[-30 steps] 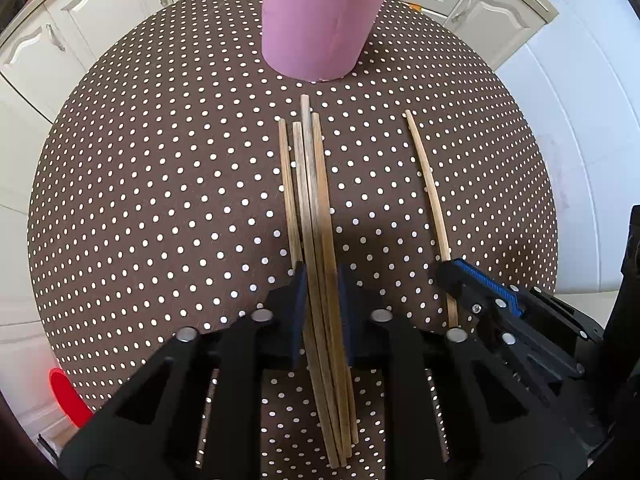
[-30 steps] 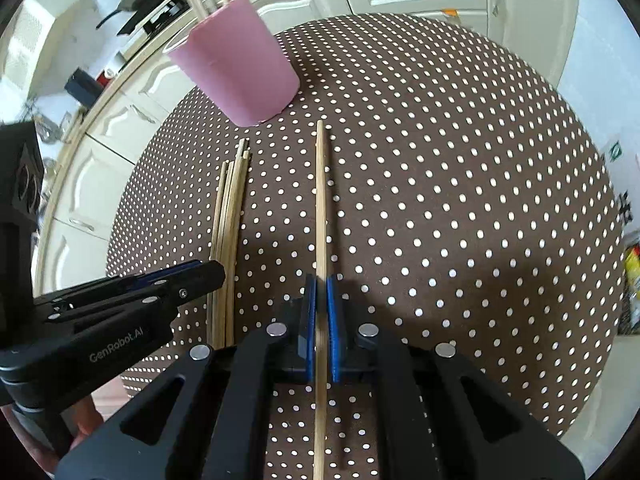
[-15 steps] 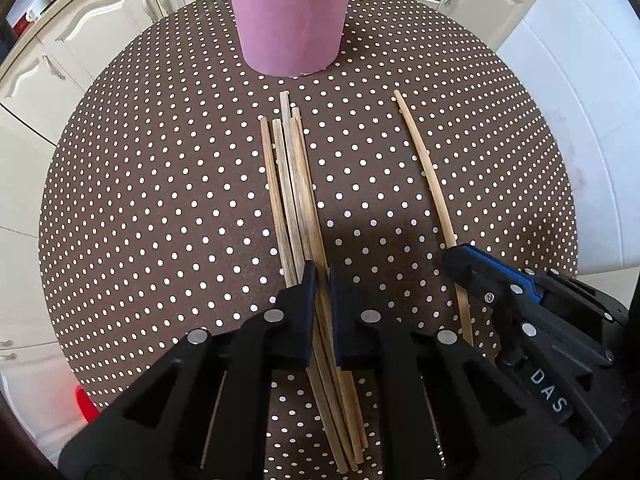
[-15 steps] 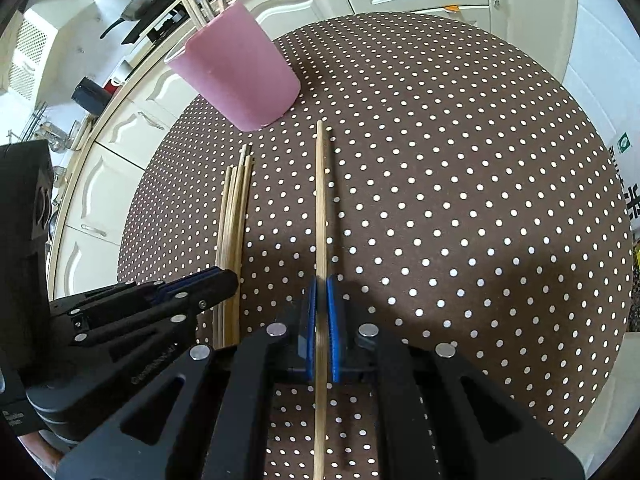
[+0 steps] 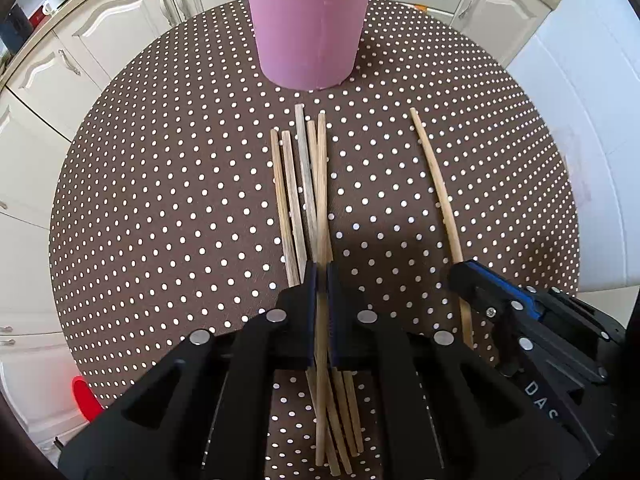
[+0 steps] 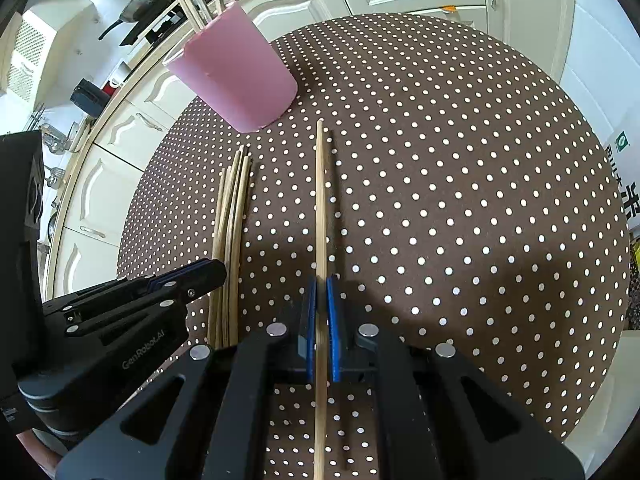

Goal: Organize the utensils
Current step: 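Grasp another chopstick with the left tool while the right tool holds its chopstick, then lift both held chopsticks upright above the pink cup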

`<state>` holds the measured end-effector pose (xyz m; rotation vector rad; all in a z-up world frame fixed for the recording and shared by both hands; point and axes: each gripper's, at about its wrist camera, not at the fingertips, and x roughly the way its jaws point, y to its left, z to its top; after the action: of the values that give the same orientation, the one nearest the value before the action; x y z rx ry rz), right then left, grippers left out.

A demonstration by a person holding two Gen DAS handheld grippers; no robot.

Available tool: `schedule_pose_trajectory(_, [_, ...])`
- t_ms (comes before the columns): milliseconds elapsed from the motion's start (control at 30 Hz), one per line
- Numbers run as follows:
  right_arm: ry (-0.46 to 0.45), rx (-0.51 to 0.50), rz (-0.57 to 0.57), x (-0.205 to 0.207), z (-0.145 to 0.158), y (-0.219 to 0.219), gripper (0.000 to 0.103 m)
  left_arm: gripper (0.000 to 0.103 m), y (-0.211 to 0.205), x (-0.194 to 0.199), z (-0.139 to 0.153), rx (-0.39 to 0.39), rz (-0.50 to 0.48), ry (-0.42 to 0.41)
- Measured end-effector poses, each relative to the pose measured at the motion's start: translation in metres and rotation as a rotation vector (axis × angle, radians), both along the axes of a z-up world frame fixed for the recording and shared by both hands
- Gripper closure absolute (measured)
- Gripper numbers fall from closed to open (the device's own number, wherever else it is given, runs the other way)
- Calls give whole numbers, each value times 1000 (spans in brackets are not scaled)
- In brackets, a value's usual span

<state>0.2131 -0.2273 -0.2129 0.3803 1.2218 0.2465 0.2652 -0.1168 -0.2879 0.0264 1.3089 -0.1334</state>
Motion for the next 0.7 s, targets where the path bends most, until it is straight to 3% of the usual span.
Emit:
schedule_pose_trajectory(333, [-70,37,-14,7,22,12,99,97,25,-13,7,-56,33,-50])
schedule_pose_trajectory(700, [-222,101,-55,37,71,23,98,97,42,-12,49,-92,77,-131])
